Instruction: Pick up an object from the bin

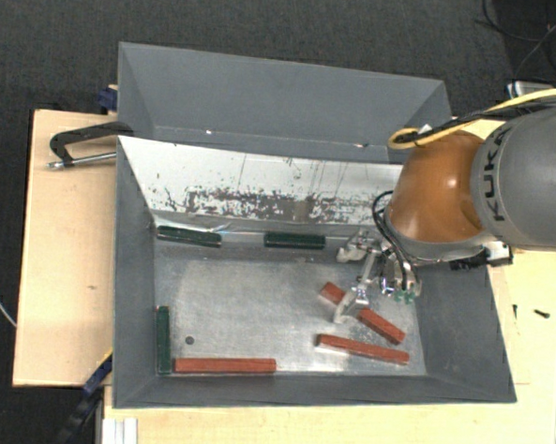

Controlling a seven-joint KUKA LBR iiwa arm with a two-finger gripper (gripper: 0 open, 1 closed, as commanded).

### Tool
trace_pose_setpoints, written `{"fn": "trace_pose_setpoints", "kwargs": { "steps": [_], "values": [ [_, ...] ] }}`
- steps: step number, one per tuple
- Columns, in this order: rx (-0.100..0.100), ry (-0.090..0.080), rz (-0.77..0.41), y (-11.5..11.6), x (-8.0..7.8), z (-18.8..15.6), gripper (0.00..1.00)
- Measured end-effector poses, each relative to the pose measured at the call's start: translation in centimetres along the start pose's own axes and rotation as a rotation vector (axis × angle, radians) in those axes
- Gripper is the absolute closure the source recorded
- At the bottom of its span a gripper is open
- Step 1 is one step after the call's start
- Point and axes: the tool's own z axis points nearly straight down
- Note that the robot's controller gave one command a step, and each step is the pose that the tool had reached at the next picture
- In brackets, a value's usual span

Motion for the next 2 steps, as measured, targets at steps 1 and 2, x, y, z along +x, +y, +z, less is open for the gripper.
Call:
{"fn": "trace_pose_setpoints", "kwargs": {
  "steps": [1,2],
  "values": [
    [-0.006,0.006,0.082,-2.11,0.77,1.00,1.00],
    [-0.006,0.006,0.082,-2.11,0.77,0.99,1.00]
  ]
}}
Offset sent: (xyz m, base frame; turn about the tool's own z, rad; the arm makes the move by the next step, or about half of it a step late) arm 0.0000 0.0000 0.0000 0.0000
